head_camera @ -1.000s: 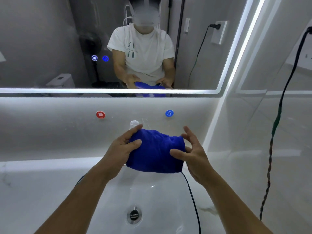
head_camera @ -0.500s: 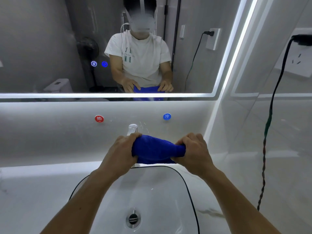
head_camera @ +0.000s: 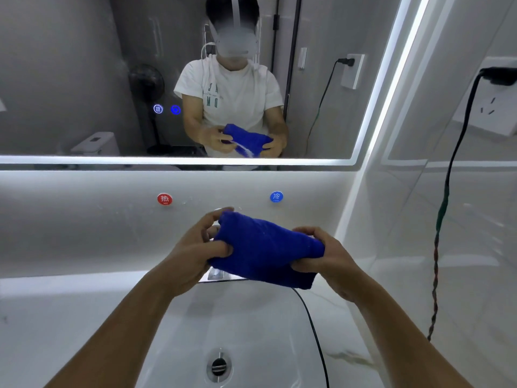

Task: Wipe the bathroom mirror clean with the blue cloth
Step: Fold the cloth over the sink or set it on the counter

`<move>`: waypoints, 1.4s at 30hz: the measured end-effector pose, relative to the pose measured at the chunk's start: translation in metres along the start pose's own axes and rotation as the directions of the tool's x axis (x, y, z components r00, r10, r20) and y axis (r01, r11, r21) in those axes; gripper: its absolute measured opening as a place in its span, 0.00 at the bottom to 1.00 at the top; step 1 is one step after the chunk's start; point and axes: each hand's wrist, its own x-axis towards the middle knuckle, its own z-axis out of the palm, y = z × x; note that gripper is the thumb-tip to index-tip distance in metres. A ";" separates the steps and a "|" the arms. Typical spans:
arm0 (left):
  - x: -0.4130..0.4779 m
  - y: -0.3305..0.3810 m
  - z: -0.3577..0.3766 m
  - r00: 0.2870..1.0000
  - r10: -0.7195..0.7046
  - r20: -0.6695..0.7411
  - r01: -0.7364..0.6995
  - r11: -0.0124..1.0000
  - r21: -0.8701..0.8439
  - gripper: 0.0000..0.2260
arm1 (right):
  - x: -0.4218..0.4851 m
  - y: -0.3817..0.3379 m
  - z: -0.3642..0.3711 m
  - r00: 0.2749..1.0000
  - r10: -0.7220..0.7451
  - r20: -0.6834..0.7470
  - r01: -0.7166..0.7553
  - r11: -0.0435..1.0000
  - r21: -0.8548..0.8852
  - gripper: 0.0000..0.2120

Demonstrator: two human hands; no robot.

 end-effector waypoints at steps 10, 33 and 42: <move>0.020 -0.002 -0.003 0.889 -0.454 -0.054 0.456 0.889 0.035 0.19 | 0.011 -0.002 0.000 0.990 -0.098 -0.102 0.092 0.994 -0.056 0.29; 0.027 -0.014 0.004 0.895 -0.079 -0.439 0.151 0.980 0.130 0.27 | 0.021 0.011 0.008 0.948 0.309 0.080 -0.315 0.869 0.380 0.29; 0.028 -0.020 0.011 0.846 0.056 -0.530 0.190 0.897 0.399 0.16 | 0.027 0.012 0.012 0.994 0.097 -0.046 -0.095 0.995 0.043 0.37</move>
